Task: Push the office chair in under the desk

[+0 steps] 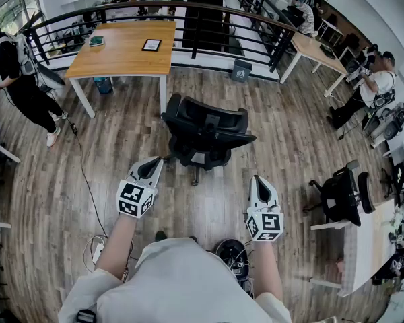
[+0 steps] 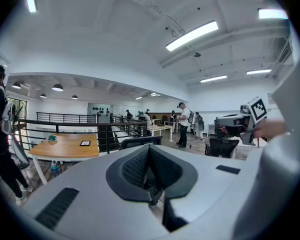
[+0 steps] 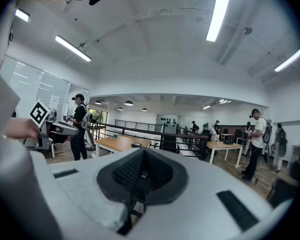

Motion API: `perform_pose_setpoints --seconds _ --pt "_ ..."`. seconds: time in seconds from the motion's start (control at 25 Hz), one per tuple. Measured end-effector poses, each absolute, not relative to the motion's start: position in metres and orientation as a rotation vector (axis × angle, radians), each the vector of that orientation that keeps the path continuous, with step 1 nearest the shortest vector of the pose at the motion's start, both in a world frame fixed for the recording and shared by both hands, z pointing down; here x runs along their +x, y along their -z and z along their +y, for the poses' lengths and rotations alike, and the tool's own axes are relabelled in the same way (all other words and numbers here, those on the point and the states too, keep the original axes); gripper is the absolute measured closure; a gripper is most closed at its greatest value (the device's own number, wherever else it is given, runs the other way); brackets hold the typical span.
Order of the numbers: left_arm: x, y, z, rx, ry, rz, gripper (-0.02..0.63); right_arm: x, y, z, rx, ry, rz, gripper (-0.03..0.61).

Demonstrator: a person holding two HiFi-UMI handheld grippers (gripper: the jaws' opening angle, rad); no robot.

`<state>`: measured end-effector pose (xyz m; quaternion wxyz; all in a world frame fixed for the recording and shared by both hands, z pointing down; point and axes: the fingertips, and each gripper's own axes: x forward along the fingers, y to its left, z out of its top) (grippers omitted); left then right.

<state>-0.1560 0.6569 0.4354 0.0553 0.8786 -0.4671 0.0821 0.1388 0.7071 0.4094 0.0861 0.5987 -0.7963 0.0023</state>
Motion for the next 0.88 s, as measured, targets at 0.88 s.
perform_pose_setpoints --seconds 0.88 --pt "-0.136 -0.442 0.655 2.647 -0.288 -1.421 0.618 0.169 -0.416 0.7 1.801 -0.002 -2.345 0.575"
